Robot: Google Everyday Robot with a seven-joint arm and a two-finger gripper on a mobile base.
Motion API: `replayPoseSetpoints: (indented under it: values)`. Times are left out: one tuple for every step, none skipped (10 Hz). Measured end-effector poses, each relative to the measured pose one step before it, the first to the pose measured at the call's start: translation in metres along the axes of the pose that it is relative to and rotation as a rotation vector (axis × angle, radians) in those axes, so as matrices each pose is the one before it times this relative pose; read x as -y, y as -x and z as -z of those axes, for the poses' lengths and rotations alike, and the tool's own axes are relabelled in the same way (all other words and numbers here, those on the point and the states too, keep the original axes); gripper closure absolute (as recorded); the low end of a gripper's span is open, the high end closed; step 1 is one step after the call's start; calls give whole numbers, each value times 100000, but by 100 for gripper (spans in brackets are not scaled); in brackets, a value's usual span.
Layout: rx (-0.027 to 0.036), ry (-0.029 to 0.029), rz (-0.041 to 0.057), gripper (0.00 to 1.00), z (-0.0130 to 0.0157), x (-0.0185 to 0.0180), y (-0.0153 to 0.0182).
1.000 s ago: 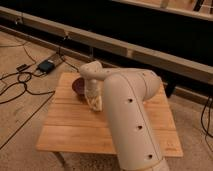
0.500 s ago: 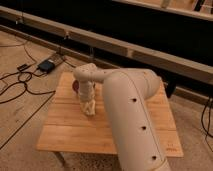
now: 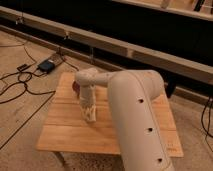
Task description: Wipe the white sponge on the table
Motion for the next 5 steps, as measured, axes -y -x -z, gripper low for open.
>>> replayPoseSetpoints:
  values:
    - [-483,-132,-1753,100,-36,645,-345]
    - [-212,-595,-2879,100,13,1157,-320]
    - [159,-705,-3119,100,60,1254,-160]
    - [395,-677,-3965,100,87,1523,-57]
    - [270,-533,-2609,100,37,1018,48]
